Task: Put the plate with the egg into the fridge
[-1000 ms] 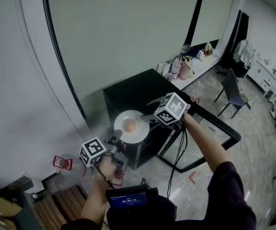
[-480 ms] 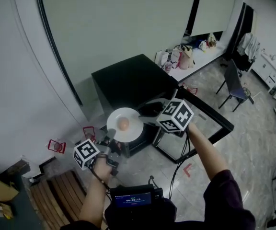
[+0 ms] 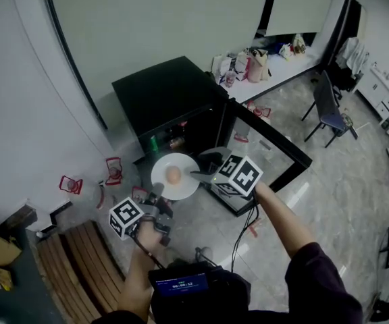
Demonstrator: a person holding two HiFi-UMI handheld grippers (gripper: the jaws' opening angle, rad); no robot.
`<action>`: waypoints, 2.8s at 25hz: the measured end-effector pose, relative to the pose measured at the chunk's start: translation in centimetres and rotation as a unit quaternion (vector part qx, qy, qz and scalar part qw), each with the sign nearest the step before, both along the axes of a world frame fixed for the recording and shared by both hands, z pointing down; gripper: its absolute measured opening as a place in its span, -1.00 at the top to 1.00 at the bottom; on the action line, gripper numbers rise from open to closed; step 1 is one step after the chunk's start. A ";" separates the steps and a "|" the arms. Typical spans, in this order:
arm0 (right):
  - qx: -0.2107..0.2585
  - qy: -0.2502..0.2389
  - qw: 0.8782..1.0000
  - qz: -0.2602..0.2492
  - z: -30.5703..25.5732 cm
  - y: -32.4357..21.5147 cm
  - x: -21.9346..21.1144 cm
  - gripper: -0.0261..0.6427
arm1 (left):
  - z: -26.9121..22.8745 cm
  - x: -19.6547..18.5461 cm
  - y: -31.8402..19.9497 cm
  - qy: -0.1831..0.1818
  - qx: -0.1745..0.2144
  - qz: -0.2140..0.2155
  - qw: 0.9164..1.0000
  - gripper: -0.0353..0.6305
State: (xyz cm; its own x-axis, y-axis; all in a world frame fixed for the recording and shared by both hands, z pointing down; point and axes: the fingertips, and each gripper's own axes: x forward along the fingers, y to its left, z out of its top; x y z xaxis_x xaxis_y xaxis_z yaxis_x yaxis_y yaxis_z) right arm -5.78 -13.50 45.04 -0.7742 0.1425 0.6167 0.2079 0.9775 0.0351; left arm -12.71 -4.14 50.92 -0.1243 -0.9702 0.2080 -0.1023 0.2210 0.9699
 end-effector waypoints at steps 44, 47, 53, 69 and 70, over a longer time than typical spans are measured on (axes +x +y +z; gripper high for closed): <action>-0.039 -0.100 0.982 0.156 24.4 -16.1 -5.3 0.24 | 29.8 -11.5 -22.0 0.082 -0.029 -0.258 0.962 0.83; -0.047 -0.102 0.981 0.158 24.5 -16.7 -5.5 0.24 | 30.2 -12.2 -22.5 0.081 -0.036 -0.264 0.960 0.83; -0.059 -0.101 0.979 0.166 24.5 -18.1 -5.7 0.24 | 30.9 -13.4 -23.3 0.074 -0.062 -0.267 0.959 0.83; -0.079 -0.101 0.976 0.175 24.6 -19.4 -6.6 0.24 | 30.1 -14.5 -24.4 -0.050 -0.171 -0.211 0.961 0.44; -0.080 -0.101 0.976 0.176 24.6 -19.3 -6.6 0.24 | 30.1 -14.6 -24.3 -0.061 -0.181 -0.208 0.959 0.39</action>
